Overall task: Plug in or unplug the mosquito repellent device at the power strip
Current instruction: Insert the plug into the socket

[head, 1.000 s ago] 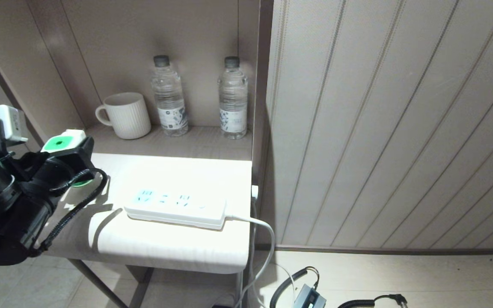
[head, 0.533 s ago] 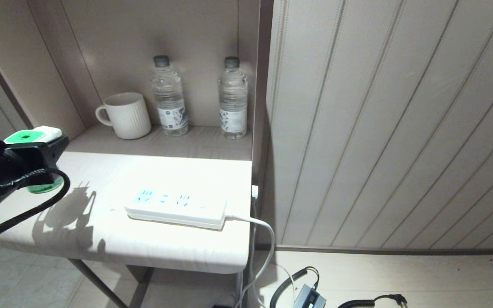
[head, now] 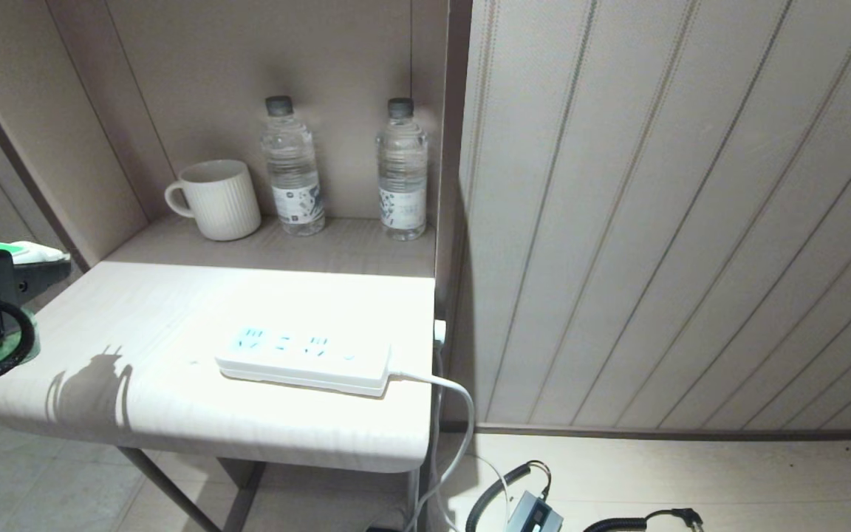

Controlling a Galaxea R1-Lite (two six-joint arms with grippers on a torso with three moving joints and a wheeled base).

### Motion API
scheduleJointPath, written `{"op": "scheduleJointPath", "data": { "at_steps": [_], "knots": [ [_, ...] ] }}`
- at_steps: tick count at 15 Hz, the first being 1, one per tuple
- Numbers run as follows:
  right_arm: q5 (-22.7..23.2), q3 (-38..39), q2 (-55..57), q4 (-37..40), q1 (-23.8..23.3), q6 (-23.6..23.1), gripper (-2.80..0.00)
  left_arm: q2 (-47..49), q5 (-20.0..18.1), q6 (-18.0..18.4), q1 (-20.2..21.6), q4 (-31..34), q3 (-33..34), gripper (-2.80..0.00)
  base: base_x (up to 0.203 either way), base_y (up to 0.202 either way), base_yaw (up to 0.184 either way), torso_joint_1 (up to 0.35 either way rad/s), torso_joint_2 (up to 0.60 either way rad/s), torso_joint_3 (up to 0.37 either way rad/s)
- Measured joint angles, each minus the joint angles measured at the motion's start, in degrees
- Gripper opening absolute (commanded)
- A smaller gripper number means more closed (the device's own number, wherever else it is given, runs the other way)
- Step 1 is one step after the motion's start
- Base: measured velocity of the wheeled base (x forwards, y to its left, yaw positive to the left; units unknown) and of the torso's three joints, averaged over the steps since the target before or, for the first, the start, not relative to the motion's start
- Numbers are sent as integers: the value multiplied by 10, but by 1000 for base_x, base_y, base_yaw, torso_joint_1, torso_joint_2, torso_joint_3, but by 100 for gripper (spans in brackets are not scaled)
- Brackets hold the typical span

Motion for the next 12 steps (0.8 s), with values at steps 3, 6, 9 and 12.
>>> {"op": "scheduleJointPath", "data": {
  "at_steps": [3,6,9,12],
  "knots": [
    [0,0,0,0,0,0,-280,-5,-14,-23,0,81,-20,-280,0,0,0,0,0,0],
    [0,0,0,0,0,0,-280,-4,-86,-64,2,182,-66,-280,0,0,0,0,0,0],
    [0,0,0,0,0,0,-280,15,-152,-90,5,275,-146,-280,0,0,0,0,0,0],
    [0,0,0,0,0,0,-280,67,-182,-101,12,381,-251,-280,0,0,0,0,0,0]
  ]
}}
